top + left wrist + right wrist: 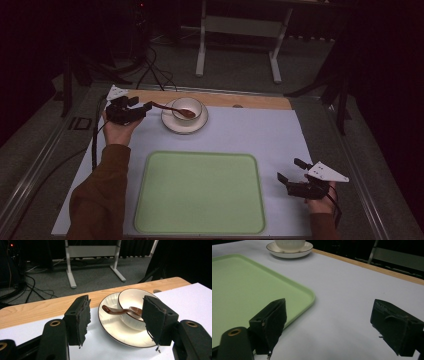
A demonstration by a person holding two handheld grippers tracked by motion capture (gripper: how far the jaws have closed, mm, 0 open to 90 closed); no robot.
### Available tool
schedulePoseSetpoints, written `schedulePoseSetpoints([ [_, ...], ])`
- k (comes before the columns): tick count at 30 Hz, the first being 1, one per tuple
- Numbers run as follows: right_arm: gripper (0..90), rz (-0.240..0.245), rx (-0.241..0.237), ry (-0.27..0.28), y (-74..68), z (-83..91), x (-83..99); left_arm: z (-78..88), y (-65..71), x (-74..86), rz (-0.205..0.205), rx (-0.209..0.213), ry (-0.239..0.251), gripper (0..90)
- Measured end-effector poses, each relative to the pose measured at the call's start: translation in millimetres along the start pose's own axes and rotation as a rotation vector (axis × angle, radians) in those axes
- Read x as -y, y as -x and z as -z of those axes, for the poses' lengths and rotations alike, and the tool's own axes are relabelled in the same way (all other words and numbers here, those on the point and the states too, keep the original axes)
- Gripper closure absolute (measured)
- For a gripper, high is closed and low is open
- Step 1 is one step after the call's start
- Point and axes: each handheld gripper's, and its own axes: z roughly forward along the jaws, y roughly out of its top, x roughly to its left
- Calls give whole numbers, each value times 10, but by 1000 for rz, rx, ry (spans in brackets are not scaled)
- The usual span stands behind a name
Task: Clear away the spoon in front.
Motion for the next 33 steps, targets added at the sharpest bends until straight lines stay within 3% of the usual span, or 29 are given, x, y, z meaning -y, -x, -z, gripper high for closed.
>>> schedulePoseSetpoints([
  [17,134,0,3,3,12,18,-1,-462,-91,61,54,-20,-95,410],
  [22,134,0,6,4,16,21,0,-602,-106,99,94,25,-140,419],
  [28,134,-1,6,6,21,24,3,-623,-110,134,106,74,-145,576],
  [33,135,-2,8,2,21,24,5,-571,-82,123,68,81,-143,696],
])
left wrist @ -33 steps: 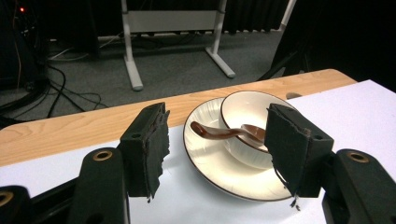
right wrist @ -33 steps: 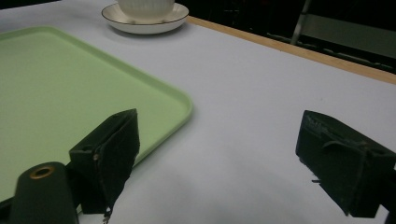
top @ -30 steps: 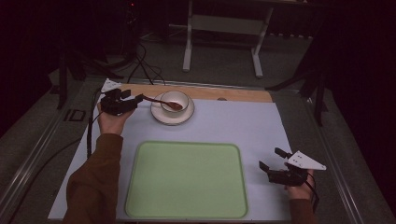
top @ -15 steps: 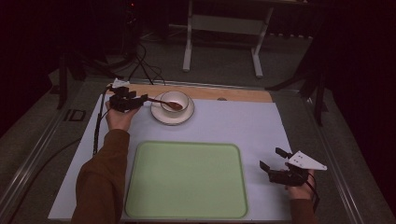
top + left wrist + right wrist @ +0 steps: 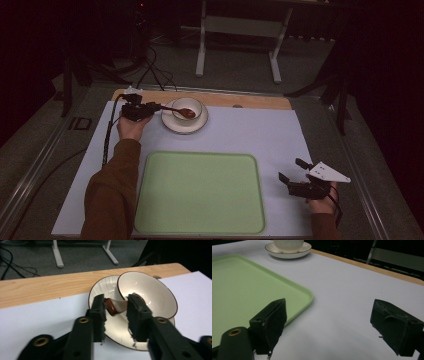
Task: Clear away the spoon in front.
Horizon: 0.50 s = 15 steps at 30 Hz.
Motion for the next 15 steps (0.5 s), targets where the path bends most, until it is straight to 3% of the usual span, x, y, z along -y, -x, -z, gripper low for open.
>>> schedulePoseSetpoints([
  [7,135,30,7,-24,-28,-24,1,88,47,16,-48,37,10,808],
  [10,135,25,8,-24,-21,-20,2,131,83,28,-66,19,29,835],
  [15,135,19,9,-20,-22,-15,1,187,109,47,-59,2,58,840],
])
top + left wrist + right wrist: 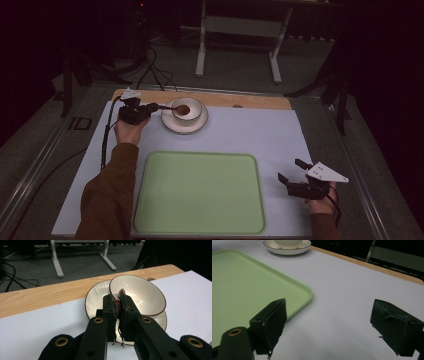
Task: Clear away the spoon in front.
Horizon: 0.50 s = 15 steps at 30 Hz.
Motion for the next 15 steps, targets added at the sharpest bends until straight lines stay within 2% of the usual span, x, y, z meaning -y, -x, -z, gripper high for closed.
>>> schedulePoseSetpoints([
  [11,135,-2,1,3,3,4,0,144,90,-66,-28,6,44,841],
  [15,135,-1,1,5,4,7,-1,216,109,-73,-26,8,59,841],
])
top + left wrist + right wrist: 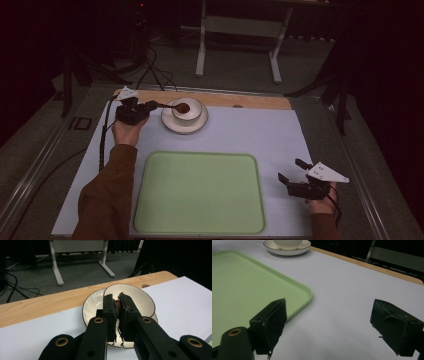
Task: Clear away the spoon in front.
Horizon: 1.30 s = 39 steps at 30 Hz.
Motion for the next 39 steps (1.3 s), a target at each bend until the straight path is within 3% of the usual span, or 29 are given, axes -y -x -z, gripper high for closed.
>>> schedulePoseSetpoints([
  [17,135,-1,1,-1,-3,0,1,464,17,59,14,4,39,841],
  [29,135,0,0,-2,-6,0,0,743,188,26,-18,40,73,841],
  [39,135,-2,1,0,-5,4,1,834,307,21,-63,35,38,841],
])
